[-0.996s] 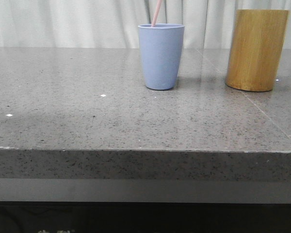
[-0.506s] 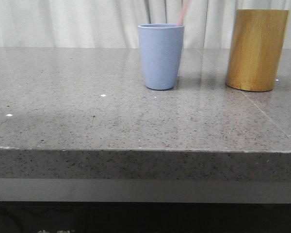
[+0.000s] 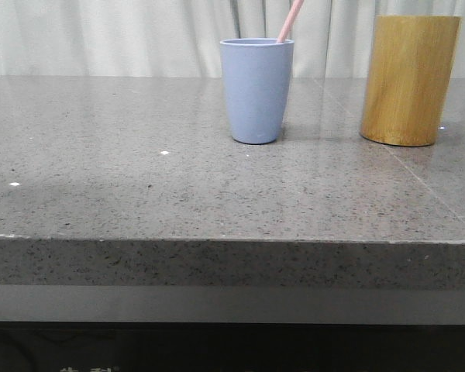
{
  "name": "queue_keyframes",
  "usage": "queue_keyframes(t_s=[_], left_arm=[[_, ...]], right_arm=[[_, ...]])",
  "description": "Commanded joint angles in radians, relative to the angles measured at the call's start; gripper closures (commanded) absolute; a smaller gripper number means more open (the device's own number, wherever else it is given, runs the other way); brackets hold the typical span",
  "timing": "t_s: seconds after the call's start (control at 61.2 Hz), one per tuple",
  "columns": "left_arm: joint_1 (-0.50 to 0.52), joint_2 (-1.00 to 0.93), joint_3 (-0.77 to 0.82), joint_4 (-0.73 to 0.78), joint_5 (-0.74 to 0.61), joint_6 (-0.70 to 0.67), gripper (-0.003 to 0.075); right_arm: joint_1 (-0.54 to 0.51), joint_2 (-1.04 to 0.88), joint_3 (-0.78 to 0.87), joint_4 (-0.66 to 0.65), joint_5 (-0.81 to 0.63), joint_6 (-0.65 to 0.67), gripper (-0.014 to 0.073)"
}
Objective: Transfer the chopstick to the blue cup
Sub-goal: 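Open the right gripper to release the chopstick and withdraw it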
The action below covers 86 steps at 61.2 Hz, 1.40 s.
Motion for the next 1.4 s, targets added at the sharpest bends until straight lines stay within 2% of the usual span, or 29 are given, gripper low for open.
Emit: queue_keyframes(t_s=[0.0, 0.212, 0.523, 0.702, 0.882, 0.98, 1.11, 1.208, 1.257, 1.388], left_arm=[[0.003, -0.018, -0.025, -0.015, -0.055, -0.007, 0.0426], [0.003, -0.018, -0.025, -0.015, -0.061, -0.007, 0.0426], [0.003, -0.018, -0.025, -0.015, -0.061, -0.007, 0.0426], [0.003, -0.018, -0.025, -0.015, -0.061, -0.007, 0.0426], [0.003, -0.018, -0.025, -0.015, -0.061, -0.007, 0.0426], [0.003, -0.018, -0.025, -0.015, -0.061, -0.007, 0.0455], [0.003, -0.018, -0.025, -0.015, -0.061, -0.007, 0.0592], [0.003, -0.018, -0.025, -0.015, -0.061, -0.007, 0.0689], [0.003, -0.018, -0.025, -0.015, -0.061, -0.007, 0.0736], [0.003, -0.018, -0.025, -0.015, -0.061, -0.007, 0.0739]], right_arm=[[-0.003, -0.133, 0.098, -0.011, -0.086, 0.031, 0.0223], [-0.003, -0.392, 0.433, -0.011, -0.243, 0.058, 0.0223], [-0.003, -0.699, 0.807, -0.040, -0.352, 0.058, 0.0223], [-0.003, -0.829, 0.938, -0.045, -0.416, 0.058, 0.0223], [-0.003, -0.888, 0.988, -0.045, -0.441, 0.058, 0.0228], [-0.003, -0.889, 0.988, -0.045, -0.447, 0.058, 0.0330], [-0.003, -0.889, 0.988, -0.045, -0.453, 0.058, 0.0545], [-0.003, -0.889, 0.988, -0.045, -0.457, 0.058, 0.0669], [-0.003, -0.889, 0.988, -0.045, -0.459, 0.058, 0.0657], [-0.003, -0.889, 0.988, -0.047, -0.456, 0.058, 0.0661]])
